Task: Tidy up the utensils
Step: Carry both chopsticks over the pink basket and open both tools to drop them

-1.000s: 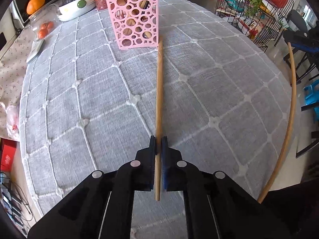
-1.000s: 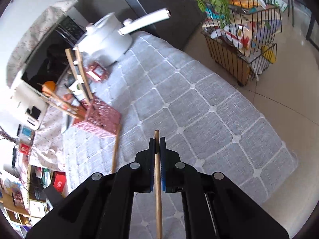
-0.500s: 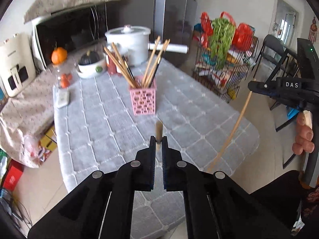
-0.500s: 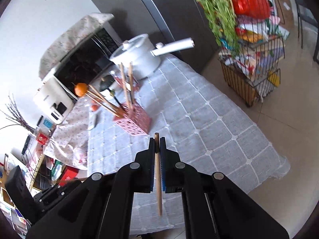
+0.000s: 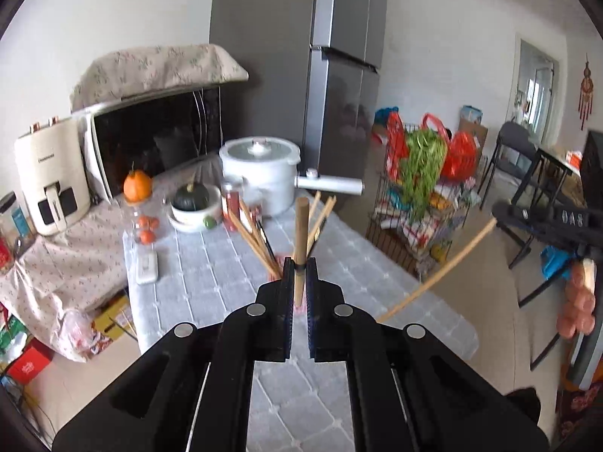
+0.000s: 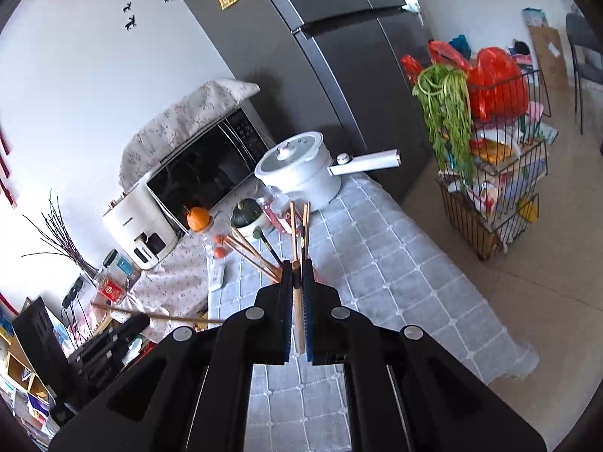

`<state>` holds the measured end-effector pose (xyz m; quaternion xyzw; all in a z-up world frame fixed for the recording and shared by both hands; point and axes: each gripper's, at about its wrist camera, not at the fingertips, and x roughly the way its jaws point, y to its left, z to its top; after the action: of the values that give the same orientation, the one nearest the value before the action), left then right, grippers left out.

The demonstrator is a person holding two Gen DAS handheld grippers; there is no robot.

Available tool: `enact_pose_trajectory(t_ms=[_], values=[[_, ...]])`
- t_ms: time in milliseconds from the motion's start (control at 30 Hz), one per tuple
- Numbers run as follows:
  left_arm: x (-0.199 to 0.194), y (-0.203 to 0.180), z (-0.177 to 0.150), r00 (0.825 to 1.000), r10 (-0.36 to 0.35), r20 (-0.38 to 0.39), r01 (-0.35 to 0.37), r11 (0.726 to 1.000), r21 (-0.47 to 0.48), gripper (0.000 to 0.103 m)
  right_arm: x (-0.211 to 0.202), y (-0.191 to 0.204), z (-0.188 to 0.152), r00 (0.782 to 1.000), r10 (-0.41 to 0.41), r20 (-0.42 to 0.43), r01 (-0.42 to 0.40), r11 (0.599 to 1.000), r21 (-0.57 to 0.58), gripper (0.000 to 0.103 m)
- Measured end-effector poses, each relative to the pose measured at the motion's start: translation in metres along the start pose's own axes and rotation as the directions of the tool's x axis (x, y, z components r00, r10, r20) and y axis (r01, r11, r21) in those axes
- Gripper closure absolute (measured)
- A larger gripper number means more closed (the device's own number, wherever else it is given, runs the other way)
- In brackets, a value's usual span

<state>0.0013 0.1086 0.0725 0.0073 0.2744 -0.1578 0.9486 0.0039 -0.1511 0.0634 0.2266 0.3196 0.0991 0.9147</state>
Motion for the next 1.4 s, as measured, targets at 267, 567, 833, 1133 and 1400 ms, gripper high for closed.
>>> enact_pose_trajectory(t_ms=[267, 567, 833, 1133, 1400], values=[[0.074, 0.013, 0.039, 0.999, -0.004, -0.037, 0.002, 0.997, -0.077, 0.098, 0.016, -0.004, 0.006, 1.000, -0.024, -0.017, 0.024, 1.000, -0.009, 0.098], [0.167, 0.044, 0.026, 0.985, -0.037, -0.170, -0.003, 0.973, -0.229, 0.095, 0.047, -0.013, 0.014, 0.997, -0.045, -0.060, 0.046, 0.999, 0.017, 0.098], [0.087, 0.076, 0.015, 0.999, -0.004, 0.048, 0.020, 0.939, -0.344, 0.084, 0.051, 0.010, 0.037, 1.000, -0.023, -0.008, 0.024, 1.000, 0.014, 0.098], [0.048, 0.108, 0.002, 0.994, 0.023, 0.105, 0.025, 0.903, -0.429, 0.081, 0.070, 0.054, 0.084, 0.998, -0.037, 0.056, 0.039, 0.999, -0.030, 0.098], [0.047, 0.115, -0.001, 0.995, 0.008, 0.100, 0.037, 0.900, -0.435, 0.080, 0.135, 0.077, 0.090, 0.993, -0.114, 0.029, 0.116, 0.990, -0.086, 0.098]])
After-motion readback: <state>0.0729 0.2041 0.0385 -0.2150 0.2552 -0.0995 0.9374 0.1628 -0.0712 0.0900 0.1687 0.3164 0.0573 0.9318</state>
